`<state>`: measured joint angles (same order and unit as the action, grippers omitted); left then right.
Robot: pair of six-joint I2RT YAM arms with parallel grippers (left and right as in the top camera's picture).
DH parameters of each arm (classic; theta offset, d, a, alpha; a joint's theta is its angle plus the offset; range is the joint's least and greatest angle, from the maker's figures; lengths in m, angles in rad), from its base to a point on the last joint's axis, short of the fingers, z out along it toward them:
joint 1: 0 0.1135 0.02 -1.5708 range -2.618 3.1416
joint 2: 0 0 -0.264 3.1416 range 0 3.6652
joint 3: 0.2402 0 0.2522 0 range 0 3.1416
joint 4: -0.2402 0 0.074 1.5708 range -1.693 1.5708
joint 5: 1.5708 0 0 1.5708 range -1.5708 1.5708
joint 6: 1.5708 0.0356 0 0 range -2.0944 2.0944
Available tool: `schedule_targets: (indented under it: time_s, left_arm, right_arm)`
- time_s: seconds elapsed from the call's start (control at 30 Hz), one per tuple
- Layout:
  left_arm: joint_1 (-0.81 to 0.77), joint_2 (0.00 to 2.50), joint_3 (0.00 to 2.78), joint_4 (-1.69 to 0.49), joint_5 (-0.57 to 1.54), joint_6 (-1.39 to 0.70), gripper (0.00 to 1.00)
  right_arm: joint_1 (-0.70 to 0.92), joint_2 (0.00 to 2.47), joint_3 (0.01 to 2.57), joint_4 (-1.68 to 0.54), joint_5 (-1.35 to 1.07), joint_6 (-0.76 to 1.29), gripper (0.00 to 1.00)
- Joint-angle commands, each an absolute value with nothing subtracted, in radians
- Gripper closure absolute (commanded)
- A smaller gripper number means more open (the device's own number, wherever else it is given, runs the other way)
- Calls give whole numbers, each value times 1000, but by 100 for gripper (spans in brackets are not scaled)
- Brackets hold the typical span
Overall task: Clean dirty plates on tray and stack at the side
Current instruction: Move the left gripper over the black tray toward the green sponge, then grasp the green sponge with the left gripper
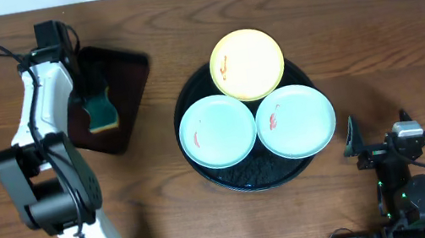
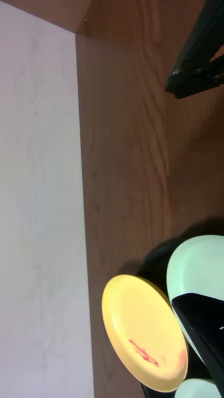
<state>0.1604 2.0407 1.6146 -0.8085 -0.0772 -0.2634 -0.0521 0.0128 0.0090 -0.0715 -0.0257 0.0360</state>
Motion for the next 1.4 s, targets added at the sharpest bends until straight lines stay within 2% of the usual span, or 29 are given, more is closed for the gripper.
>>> schedule_targets:
  time_s: [0.0,0.4,0.77,0.97,1.37]
  left_arm:
    - [166,2075,1634,-818,30,-210,20]
    - [166,2099,1573,-820,64,-133,20]
    - [167,2099,1476,-708,60,-131,21]
    - [167,2099,1476,-693,60,-131,35]
    - [167,2099,1477,-641,60,-131,35]
  right_arm:
    - [-62,10,6,-74,-27,21,1]
    - [-62,10,6,-74,-27,21,1]
    - [-62,10,6,-74,-27,21,1]
    - [-62,10,6,-74,-27,21,1]
    - [-62,10,6,-74,-27,21,1]
